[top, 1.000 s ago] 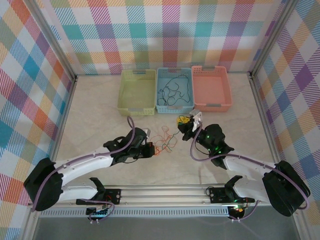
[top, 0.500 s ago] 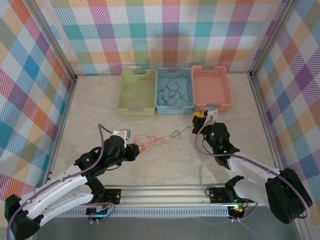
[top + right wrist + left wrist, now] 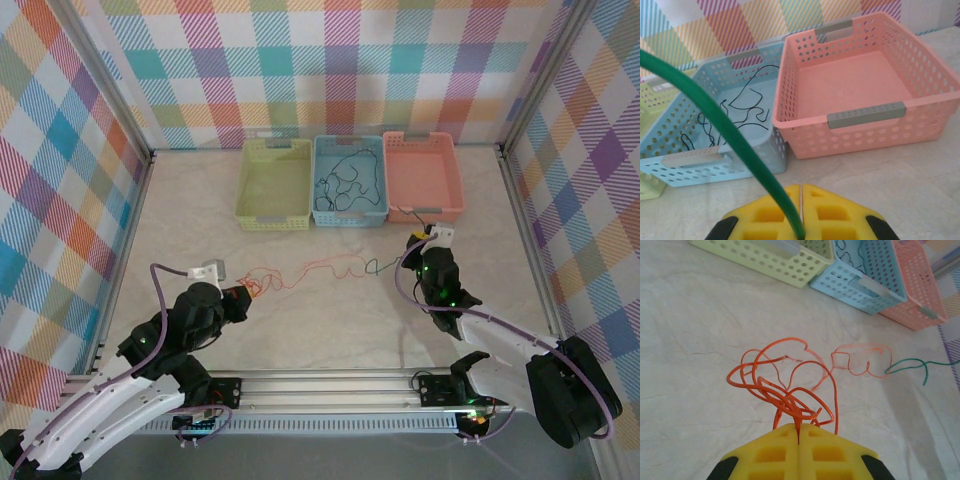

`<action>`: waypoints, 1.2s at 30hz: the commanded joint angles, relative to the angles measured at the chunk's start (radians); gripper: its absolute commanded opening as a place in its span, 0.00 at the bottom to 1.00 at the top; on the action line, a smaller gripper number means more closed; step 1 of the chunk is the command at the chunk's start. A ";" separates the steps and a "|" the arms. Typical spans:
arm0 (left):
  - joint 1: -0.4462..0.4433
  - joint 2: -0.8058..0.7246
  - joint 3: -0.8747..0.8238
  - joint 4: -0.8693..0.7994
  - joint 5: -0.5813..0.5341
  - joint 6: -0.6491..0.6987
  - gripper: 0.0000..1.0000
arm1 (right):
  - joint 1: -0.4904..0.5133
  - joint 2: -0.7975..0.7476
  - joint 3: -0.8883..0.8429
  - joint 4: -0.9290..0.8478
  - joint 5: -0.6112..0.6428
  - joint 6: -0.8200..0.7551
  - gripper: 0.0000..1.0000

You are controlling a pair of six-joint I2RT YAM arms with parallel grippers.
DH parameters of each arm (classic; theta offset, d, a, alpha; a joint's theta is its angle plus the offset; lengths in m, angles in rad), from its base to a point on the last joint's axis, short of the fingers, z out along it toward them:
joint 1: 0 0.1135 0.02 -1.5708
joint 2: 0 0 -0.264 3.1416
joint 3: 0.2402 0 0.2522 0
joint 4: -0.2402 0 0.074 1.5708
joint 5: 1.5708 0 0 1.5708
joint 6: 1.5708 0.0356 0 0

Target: Untangle the cables

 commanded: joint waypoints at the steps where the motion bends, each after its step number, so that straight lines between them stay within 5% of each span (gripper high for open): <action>1: 0.012 -0.027 0.040 -0.057 -0.081 -0.007 0.00 | -0.005 -0.002 0.006 -0.032 0.066 0.001 0.00; 8: 0.019 0.014 0.111 -0.044 -0.173 0.047 0.00 | -0.007 0.063 0.036 -0.044 0.051 0.002 0.00; 25: 0.029 0.332 0.055 0.157 0.100 0.078 0.01 | -0.006 -0.018 0.010 0.027 -0.094 -0.029 0.00; 29: 0.029 0.411 0.057 0.216 0.188 0.094 0.27 | -0.006 -0.036 -0.002 0.069 -0.173 -0.040 0.00; 36: 0.030 0.460 0.154 0.179 0.218 0.147 0.57 | -0.006 -0.069 -0.015 0.131 -0.283 -0.040 0.00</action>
